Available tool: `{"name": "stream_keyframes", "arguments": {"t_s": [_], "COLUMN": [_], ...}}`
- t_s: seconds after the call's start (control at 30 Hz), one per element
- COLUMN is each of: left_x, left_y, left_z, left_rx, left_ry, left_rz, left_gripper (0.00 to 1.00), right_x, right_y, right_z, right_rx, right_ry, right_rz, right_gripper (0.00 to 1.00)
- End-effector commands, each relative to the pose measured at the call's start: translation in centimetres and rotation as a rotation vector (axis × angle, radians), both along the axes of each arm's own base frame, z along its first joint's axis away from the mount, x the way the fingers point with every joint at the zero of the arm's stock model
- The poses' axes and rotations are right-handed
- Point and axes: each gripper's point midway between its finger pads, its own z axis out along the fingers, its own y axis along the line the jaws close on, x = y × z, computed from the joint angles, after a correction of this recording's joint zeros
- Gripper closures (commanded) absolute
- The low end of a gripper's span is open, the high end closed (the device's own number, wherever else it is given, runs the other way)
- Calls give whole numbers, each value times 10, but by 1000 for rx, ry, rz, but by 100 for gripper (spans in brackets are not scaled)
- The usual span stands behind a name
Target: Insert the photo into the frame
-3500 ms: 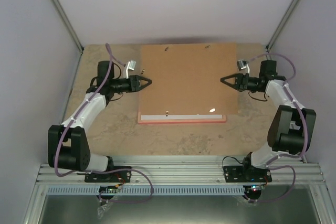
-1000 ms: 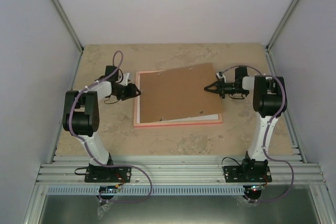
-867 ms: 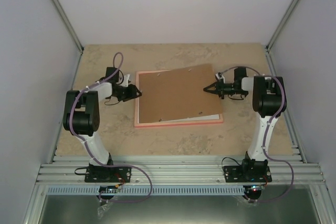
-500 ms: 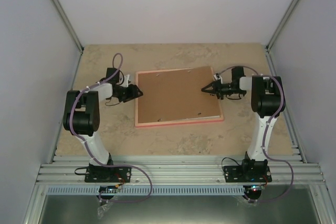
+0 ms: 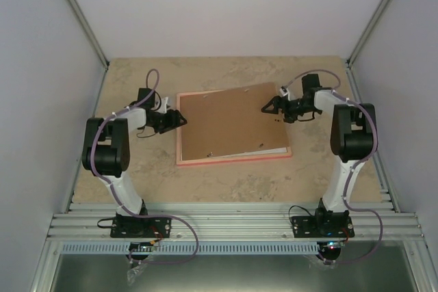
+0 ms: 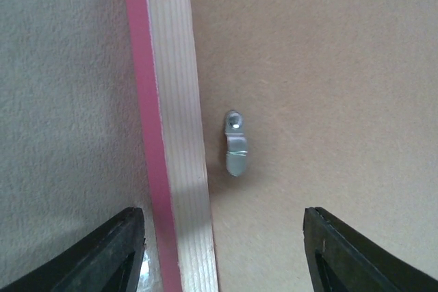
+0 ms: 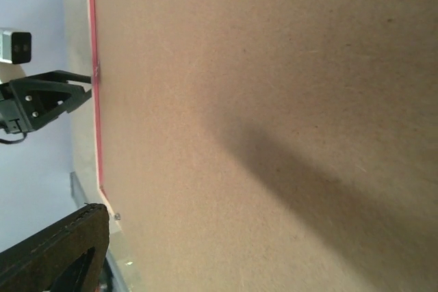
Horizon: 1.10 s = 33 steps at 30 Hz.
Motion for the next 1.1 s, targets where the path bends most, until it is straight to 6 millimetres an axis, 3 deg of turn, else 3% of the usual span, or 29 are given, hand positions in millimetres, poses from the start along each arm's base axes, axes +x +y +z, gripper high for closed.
{"name": "stream_keyframes", "arguments": {"t_s": [0.0,0.17,0.33,0.43,0.6,0.83,0.97,1.07], "left_x": [9,12,14,14,11,12,12,11], "left_y": [4,9,15,26,25,28,28,29], "left_z": [9,16,27,29,24,15,10,5], "left_rx": [8,19,18,20,10,30,29,36], "left_ry": [-34,-57,-88,-99,-95,-80,-66,-54], "left_rz": [9,23,37,58,56,58,66,74], "left_gripper": [33,31,30,29,29,31,31,31], "right_x": [5,11,10,8,4,-7,-26,-29], "right_y": [-11,-21,-46,-52,-40,-33,-23,-15], "right_z": [22,31,29,23,9,-21,-48,-42], "right_rx": [-128,-212,-311,-300,-215,-258,-288,-259], "right_ry": [-100,-166,-208,-205,-185,-168,-109,-115], "right_rz": [-1,4,21,30,53,61,86,106], "right_gripper": [10,9,14,24,44,68,67,58]}}
